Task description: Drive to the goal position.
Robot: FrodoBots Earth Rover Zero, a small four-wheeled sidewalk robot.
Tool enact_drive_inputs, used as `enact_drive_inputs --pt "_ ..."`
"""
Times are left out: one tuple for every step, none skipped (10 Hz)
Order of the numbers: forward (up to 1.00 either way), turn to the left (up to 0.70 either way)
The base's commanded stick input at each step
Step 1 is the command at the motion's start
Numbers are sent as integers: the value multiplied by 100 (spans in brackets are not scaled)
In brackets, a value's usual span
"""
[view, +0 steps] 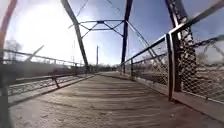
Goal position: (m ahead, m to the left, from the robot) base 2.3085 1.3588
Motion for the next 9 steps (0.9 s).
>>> enact_drive_inputs --pt "100 0" --pt "100 0" --pt "100 0" --pt "100 0" --pt "100 0" --pt "100 0" --pt "100 0" --pt "100 0" --pt "100 0"
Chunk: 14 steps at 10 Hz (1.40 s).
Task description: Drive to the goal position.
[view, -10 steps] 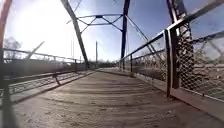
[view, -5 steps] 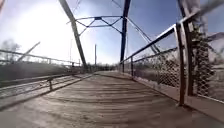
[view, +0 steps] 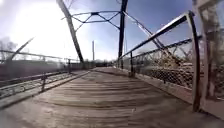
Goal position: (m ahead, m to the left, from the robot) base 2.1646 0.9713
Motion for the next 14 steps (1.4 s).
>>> enact_drive_inputs --pt "100 0" --pt "100 0" --pt "100 0" --pt "100 0" --pt "100 0" --pt "100 0" --pt "100 0" --pt "100 0" --pt "100 0" --pt "100 0" --pt "100 0" --pt "100 0" --pt "100 0" --pt "100 0"
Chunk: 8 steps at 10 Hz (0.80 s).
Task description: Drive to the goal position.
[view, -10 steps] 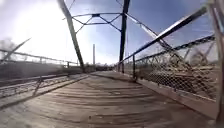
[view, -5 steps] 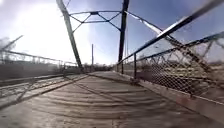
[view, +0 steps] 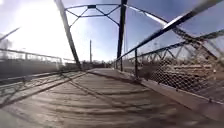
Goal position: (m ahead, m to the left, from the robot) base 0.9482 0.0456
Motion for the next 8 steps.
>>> enact_drive_inputs --pt "100 0" --pt "100 0" --pt "100 7" --pt "100 14" --pt "100 21" --pt "100 27" --pt "100 34" --pt "100 34"
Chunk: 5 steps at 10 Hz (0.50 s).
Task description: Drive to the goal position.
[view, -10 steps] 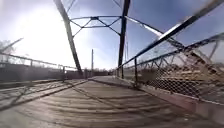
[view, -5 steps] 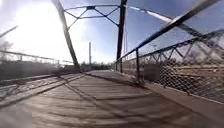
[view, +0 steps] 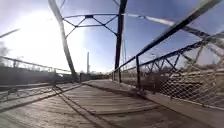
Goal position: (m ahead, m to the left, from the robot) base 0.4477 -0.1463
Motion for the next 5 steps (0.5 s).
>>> enact_drive_inputs --pt "100 25" --pt "100 16" --pt "100 7" --pt "95 0" --pt "74 0"
